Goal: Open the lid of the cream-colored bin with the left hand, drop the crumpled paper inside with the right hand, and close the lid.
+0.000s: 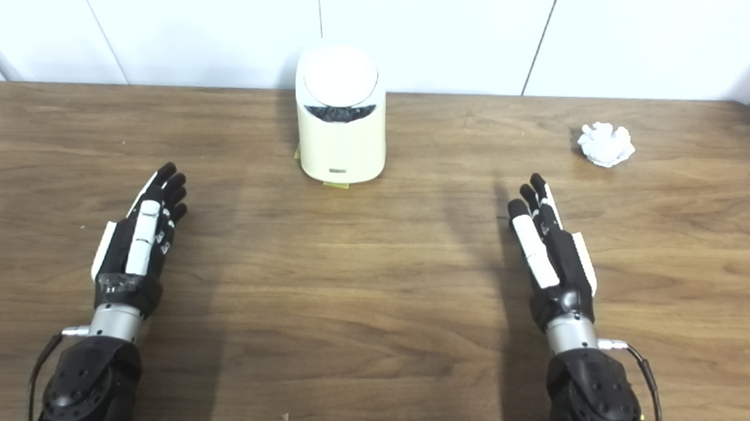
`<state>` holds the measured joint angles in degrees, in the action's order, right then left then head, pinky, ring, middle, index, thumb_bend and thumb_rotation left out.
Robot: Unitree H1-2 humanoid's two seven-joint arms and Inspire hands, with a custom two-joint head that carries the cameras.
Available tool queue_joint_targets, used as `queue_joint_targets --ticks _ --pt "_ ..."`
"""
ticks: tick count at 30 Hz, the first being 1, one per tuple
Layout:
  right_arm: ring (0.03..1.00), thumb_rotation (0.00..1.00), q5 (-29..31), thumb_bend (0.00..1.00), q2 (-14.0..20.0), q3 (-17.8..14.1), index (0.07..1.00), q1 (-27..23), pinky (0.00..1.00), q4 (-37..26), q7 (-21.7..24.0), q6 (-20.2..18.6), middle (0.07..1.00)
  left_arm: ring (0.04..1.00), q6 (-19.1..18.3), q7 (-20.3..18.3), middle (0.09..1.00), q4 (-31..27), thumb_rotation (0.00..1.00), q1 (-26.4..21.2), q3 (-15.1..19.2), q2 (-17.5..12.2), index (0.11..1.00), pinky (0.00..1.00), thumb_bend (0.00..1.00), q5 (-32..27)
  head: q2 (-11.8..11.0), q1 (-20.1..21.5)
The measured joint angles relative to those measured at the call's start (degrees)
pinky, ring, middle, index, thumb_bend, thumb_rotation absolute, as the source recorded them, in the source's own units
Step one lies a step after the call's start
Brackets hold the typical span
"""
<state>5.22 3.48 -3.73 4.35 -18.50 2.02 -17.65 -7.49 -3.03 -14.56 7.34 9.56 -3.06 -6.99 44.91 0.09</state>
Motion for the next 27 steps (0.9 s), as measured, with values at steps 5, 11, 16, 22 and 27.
queue_joint_targets --ticks 5,11,16,22,27 --pt "0.954 0.7 -0.03 0.55 -0.09 0.16 0.982 0.0 0.94 -0.17 -0.19 -0.01 0.974 0.978 -0.09 0.01 0.942 -0.01 0.83 0.0 0.13 -0.05 0.979 1.0 0.56 0.01 0.09 -0.09" --pt "0.955 0.7 -0.07 0.54 -0.28 0.52 0.987 0.0 0.94 -0.76 -0.24 -0.03 0.976 0.989 -0.32 -0.02 0.949 -0.05 0.81 0.0 0.31 -0.08 0.981 1.0 0.56 -0.05 0.0 -0.27" --pt "0.952 0.7 -0.09 0.53 -0.32 0.55 0.992 0.0 0.93 -0.76 -0.28 -0.03 0.976 0.998 -0.32 -0.31 0.964 -0.05 0.81 0.0 0.55 -0.11 0.998 1.0 0.54 -0.75 -0.17 -0.01" --pt "0.95 0.69 -0.09 0.54 -0.32 0.52 0.984 0.01 0.93 -0.76 -0.36 -0.02 0.973 0.993 -0.3 -0.48 0.963 -0.04 0.79 0.03 0.73 -0.13 0.992 1.0 0.56 -1.63 -2.01 -0.09" --pt "0.95 0.68 -0.09 0.52 -0.36 0.52 0.98 0.14 0.92 -0.76 -0.37 0.07 0.97 0.99 -0.11 -0.1 0.957 -0.01 0.81 0.07 0.64 -0.1 0.989 1.0 0.58 -0.95 -4.3 -0.62"
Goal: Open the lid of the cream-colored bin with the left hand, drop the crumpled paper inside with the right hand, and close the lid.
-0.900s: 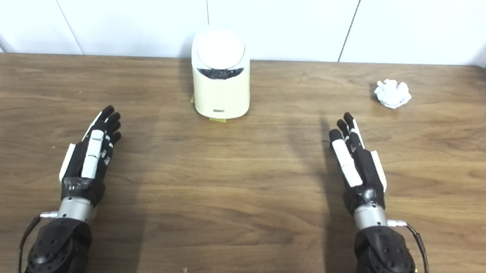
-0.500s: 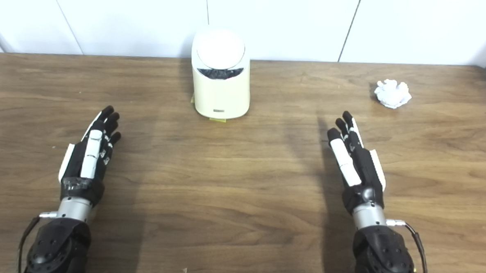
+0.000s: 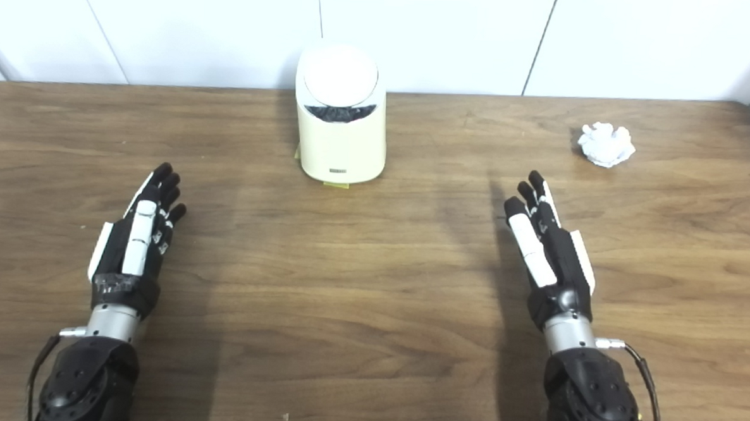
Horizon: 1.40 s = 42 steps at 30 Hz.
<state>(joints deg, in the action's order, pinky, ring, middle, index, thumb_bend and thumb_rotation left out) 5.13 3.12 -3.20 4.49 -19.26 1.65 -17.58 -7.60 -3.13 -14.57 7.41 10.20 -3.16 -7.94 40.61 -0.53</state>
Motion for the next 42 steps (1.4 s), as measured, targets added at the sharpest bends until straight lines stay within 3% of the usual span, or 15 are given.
queue_joint_targets --ticks 8,13,20,24,31,35,38,42 --pt "0.94 0.7 -1.18 0.55 0.0 0.16 0.959 0.31 0.92 1.99 0.05 3.62 0.96 0.989 3.94 -0.13 0.961 2.3 0.81 0.06 -0.33 0.04 0.992 1.0 0.51 1.13 -5.63 -0.53" --pt "0.94 0.7 -1.7 0.57 0.01 0.24 0.96 0.65 0.91 2.92 0.14 5.14 0.959 0.993 5.53 -0.4 0.97 3.13 0.78 0.06 -0.49 0.04 0.998 1.0 0.49 1.21 -6.86 -0.88" --pt "0.931 0.69 -1.99 0.59 0.05 0.27 0.961 1.1 0.89 4.3 0.33 7.73 0.957 0.996 6.43 -0.73 0.966 3.25 0.68 0.19 -0.82 0.08 0.998 1.0 0.47 1.81 -11.25 -1.41" --pt "0.926 0.73 -3.19 0.58 0.11 0.54 0.964 1.38 0.88 4.69 0.32 8.53 0.953 0.996 6.91 -0.7 0.96 3.27 0.65 0.22 -0.9 0.11 0.993 1.0 0.46 2.05 -12.13 -1.76" --pt "0.963 0.68 -0.48 0.49 0.18 -0.15 0.979 1.84 0.95 5.08 1.6 9.06 0.977 0.997 6.76 -0.8 0.955 2.89 0.53 0.28 -1.78 0.06 0.993 1.0 0.54 3.95 -11.08 -2.55" --pt "0.967 0.68 0.83 0.51 0.23 -0.67 0.978 1.98 0.95 5.06 2.19 9.15 0.981 0.968 4.97 -0.65 0.945 -1.41 0.46 0.39 -2.82 0.04 0.987 0.98 0.65 8.67 -10.82 -2.73" --pt "0.971 0.67 1.0 0.5 0.21 -0.78 0.979 2.05 0.96 5.06 2.29 9.2 0.982 0.971 1.98 -0.8 0.956 -6.0 0.33 0.09 -2.76 -0.12 0.984 0.97 0.7 10.39 -9.68 -3.16" --pt "0.965 0.67 1.63 0.49 0.17 -0.97 0.975 2.36 0.96 5.01 2.35 9.2 0.981 0.961 -3.53 -1.73 0.953 -10.7 0.26 -1.45 -2.44 -1.5 0.974 0.95 0.79 11.19 -9.15 -3.34"
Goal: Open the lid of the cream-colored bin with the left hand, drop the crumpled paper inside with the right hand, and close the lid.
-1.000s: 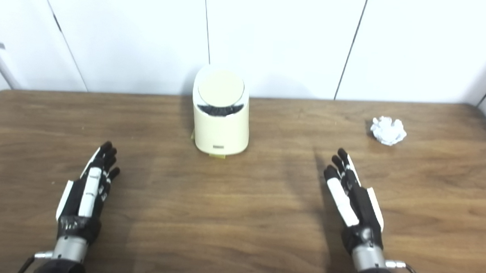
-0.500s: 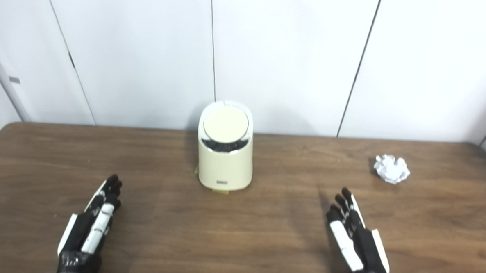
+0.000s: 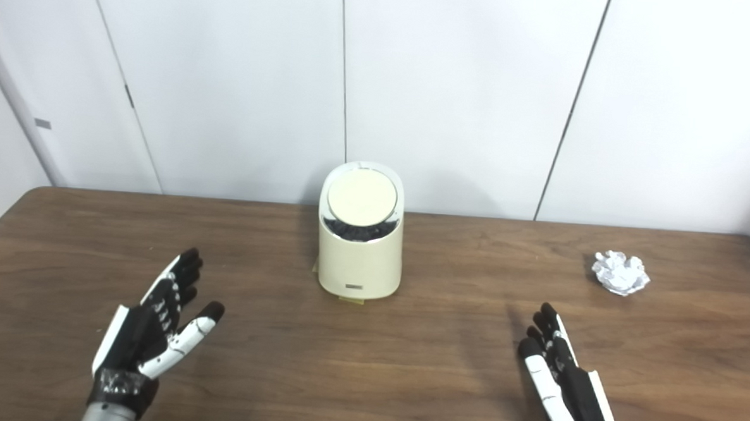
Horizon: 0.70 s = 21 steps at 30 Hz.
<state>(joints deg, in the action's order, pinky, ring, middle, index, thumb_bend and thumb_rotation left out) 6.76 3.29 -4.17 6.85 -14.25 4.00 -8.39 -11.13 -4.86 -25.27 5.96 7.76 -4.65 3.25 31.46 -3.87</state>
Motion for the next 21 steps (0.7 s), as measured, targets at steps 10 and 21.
queue_joint_targets --ticks 10,21 --pt "0.955 0.69 -0.53 0.54 -0.11 0.13 0.972 0.34 0.94 0.01 -0.16 -0.12 0.972 0.925 -15.1 -5.37 0.952 -2.84 0.29 -17.09 -4.5 -12.73 0.961 0.89 0.9 5.79 0.53 0.96" --pt "0.937 0.7 -3.03 0.53 -0.11 0.57 0.959 -0.1 0.91 0.3 -0.89 0.39 0.958 0.937 -15.57 -14.18 0.952 6.84 0.28 -29.51 -7.65 -11.26 0.966 0.85 0.9 14.0 0.53 1.41"
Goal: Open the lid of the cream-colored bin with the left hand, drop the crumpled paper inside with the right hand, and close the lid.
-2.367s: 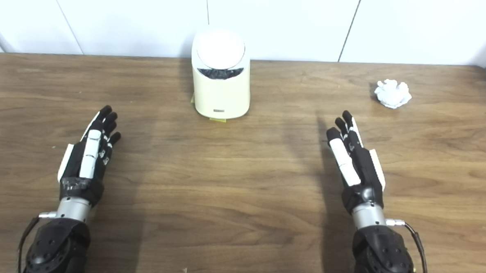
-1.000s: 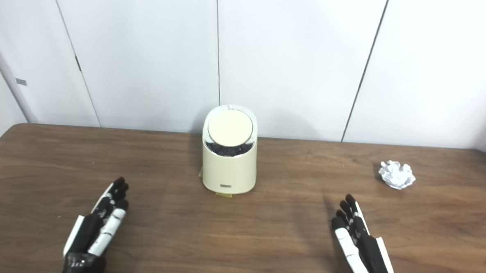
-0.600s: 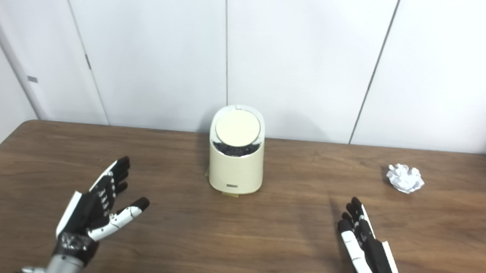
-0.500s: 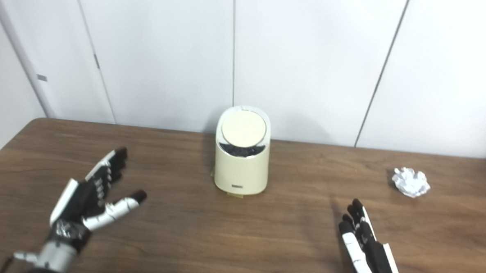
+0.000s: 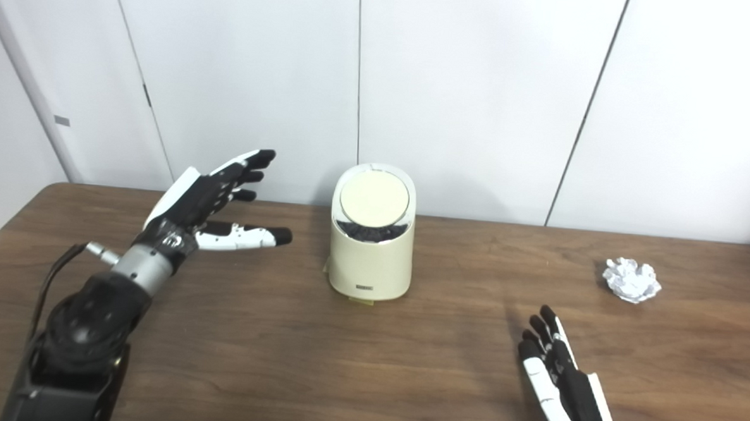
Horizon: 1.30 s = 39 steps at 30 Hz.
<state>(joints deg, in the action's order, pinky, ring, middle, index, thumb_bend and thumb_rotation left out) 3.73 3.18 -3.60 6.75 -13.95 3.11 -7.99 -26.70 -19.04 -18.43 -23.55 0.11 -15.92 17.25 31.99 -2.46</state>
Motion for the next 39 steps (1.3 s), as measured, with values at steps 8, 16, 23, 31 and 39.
queue_joint_targets --ticks 8,16,23,31,39 --pt "0.934 0.71 -0.37 0.56 -0.02 0.33 0.962 -0.12 0.89 0.18 -0.4 0.24 0.959 0.944 0.0 -1.16 0.944 6.93 0.25 -7.19 -4.42 2.82 0.962 0.9 0.9 2.96 0.18 0.61" --pt "0.906 0.75 -3.31 0.55 -0.01 1.08 0.956 -0.13 0.86 0.16 -1.5 0.59 0.944 0.92 1.32 3.37 0.929 15.2 0.26 -11.75 -8.91 4.16 0.956 0.82 0.92 6.14 0.09 1.49" --pt "0.906 0.77 -4.57 0.52 -0.21 1.91 0.965 -0.13 0.85 0.19 -2.42 0.8 0.946 0.943 1.77 3.37 0.953 19.31 0.28 -15.64 -12.38 4.04 0.969 0.81 0.89 7.51 0.0 2.02" --pt "0.899 0.79 -6.59 0.53 -0.35 2.88 0.962 -0.11 0.84 -0.14 -3.41 0.53 0.944 0.939 3.52 2.77 0.958 22.6 0.24 -17.59 -15.27 2.71 0.958 0.81 0.87 8.42 0.35 2.37" --pt "0.901 0.78 -6.86 0.52 -0.42 3.56 0.966 -0.06 0.83 -1.08 -3.52 -0.72 0.949 0.941 3.38 0.88 0.942 24.37 0.19 -22.16 -18.49 1.42 0.95 0.85 0.85 11.7 0.7 2.46"
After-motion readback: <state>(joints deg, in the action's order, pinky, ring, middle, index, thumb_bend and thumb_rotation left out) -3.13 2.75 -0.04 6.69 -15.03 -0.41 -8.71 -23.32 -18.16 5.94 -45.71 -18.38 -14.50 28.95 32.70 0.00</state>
